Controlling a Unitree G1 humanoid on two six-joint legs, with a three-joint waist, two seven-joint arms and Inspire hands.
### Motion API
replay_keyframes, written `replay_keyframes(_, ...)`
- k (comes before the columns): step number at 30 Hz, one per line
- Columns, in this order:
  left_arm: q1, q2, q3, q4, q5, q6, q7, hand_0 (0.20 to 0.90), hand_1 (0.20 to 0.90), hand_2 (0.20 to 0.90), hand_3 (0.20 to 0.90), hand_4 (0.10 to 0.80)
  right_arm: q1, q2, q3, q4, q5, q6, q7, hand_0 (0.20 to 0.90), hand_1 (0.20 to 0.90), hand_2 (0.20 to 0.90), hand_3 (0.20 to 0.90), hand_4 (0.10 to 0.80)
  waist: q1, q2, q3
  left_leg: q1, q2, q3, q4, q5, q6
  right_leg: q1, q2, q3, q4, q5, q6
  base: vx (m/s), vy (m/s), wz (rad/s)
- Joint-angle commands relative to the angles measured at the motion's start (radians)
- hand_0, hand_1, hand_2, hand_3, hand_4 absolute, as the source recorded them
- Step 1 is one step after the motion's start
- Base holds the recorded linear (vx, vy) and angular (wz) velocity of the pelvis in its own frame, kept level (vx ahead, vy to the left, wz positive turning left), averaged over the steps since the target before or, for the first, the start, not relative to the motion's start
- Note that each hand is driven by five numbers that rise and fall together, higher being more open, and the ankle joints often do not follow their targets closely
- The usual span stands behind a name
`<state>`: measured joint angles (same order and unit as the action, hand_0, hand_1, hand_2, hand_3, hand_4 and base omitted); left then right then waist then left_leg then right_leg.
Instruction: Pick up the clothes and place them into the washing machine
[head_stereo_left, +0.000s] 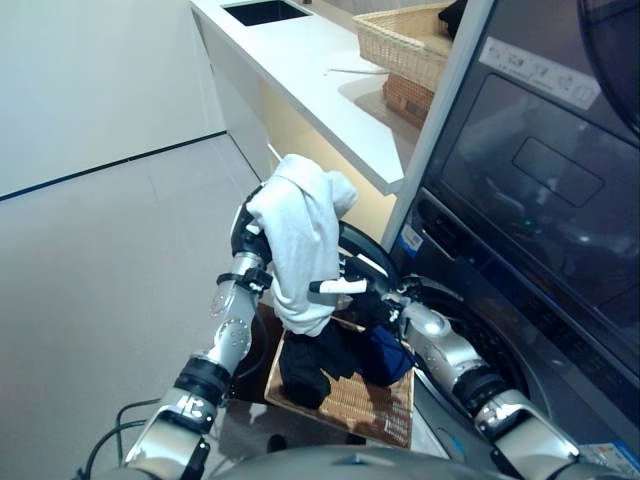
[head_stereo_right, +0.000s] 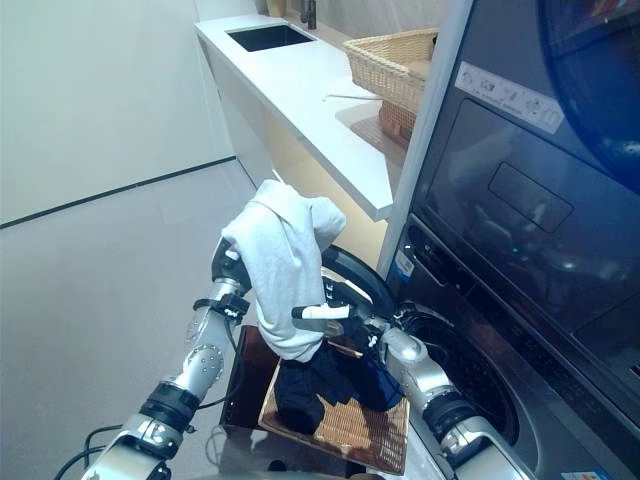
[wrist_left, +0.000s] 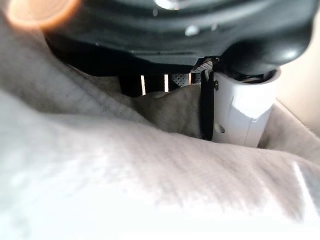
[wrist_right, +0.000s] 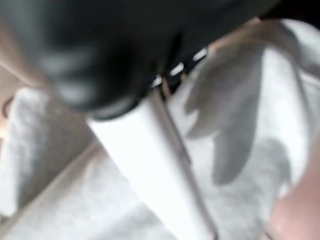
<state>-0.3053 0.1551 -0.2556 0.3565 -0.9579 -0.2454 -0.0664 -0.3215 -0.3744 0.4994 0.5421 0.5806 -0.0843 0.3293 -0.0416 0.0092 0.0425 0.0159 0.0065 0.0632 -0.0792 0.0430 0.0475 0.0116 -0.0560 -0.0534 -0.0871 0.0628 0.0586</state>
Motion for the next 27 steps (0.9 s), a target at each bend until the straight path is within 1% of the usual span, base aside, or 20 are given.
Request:
replay_keyframes(1, -0.141, -0.033, -0.022, -0.019, -0.010, -0.084, -0.090, 0.200, 0.200, 0.200, 0.200, 0.300, -0.127, 0.069, -0.001, -0.010, 0.061, -0.080, 0.051, 0.200, 0.200, 0.200, 0.200, 0.300, 0.020, -0.047, -0.121, 0.006, -0.003, -0.007, 0.026, -0.080, -0.047, 0.010, -0.027, -0.028, 0.011, -0.054, 0.030, 0.000, 0.000, 0.00)
replay_keyframes(9, -0.141, -0.029, -0.013, -0.009, -0.003, -0.086, -0.084, 0.200, 0.200, 0.200, 0.200, 0.300, -0.132, 0.080, 0.011, -0.024, 0.074, -0.073, 0.069, 0.200, 0.200, 0.200, 0.200, 0.300, 0.024, -0.047, -0.121, 0.009, -0.003, -0.008, 0.023, -0.079, -0.048, 0.012, -0.026, -0.030, 0.011, -0.054, 0.029, 0.000, 0.000, 0.00)
replay_keyframes(17, -0.163, 0.000, 0.019, 0.053, 0.048, -0.093, -0.044, 0.200, 0.200, 0.200, 0.200, 0.300, -0.102, 0.064, -0.007, -0.054, 0.090, -0.076, 0.076, 0.200, 0.200, 0.200, 0.200, 0.300, 0.018, -0.048, -0.123, 0.013, -0.002, -0.009, 0.021, -0.078, -0.050, 0.015, -0.025, -0.031, 0.010, -0.056, 0.029, 0.000, 0.000, 0.00)
replay_keyframes(22, -0.166, 0.018, 0.053, 0.090, 0.078, -0.100, -0.015, 0.200, 0.200, 0.200, 0.200, 0.300, -0.053, 0.062, -0.063, -0.082, 0.159, -0.075, 0.084, 0.200, 0.200, 0.200, 0.200, 0.300, 0.012, -0.049, -0.125, 0.016, 0.000, -0.007, 0.019, -0.079, -0.051, 0.016, -0.022, -0.030, 0.008, -0.057, 0.030, 0.006, -0.001, -0.03)
replay_keyframes(23, -0.161, 0.024, 0.074, 0.104, 0.084, -0.103, -0.004, 0.200, 0.200, 0.200, 0.200, 0.300, -0.029, 0.065, -0.103, -0.091, 0.201, -0.083, 0.079, 0.200, 0.200, 0.200, 0.200, 0.300, 0.008, -0.049, -0.126, 0.017, 0.001, -0.006, 0.018, -0.080, -0.052, 0.017, -0.021, -0.030, 0.008, -0.058, 0.030, 0.005, 0.000, -0.04)
replay_keyframes(25, -0.158, 0.025, 0.080, 0.109, 0.086, -0.104, 0.000, 0.200, 0.200, 0.200, 0.200, 0.300, -0.019, 0.069, -0.120, -0.091, 0.220, -0.088, 0.076, 0.200, 0.200, 0.200, 0.200, 0.300, 0.007, -0.049, -0.127, 0.018, 0.002, -0.005, 0.017, -0.080, -0.052, 0.017, -0.021, -0.029, 0.007, -0.058, 0.031, 0.006, 0.002, -0.04)
replay_keyframes(26, -0.150, 0.029, 0.094, 0.121, 0.092, -0.108, 0.012, 0.200, 0.200, 0.200, 0.200, 0.300, 0.001, 0.081, -0.159, -0.100, 0.271, -0.098, 0.073, 0.200, 0.200, 0.200, 0.200, 0.300, 0.004, -0.048, -0.128, 0.019, 0.002, -0.004, 0.016, -0.080, -0.052, 0.018, -0.020, -0.027, 0.005, -0.057, 0.031, 0.005, 0.002, -0.04)
replay_keyframes(27, -0.149, 0.028, 0.094, 0.121, 0.092, -0.108, 0.012, 0.200, 0.200, 0.200, 0.200, 0.300, 0.001, 0.081, -0.159, -0.100, 0.271, -0.098, 0.073, 0.200, 0.200, 0.200, 0.200, 0.300, 0.004, -0.048, -0.128, 0.019, 0.002, -0.004, 0.016, -0.080, -0.052, 0.018, -0.020, -0.027, 0.005, -0.057, 0.031, 0.000, 0.000, 0.00)
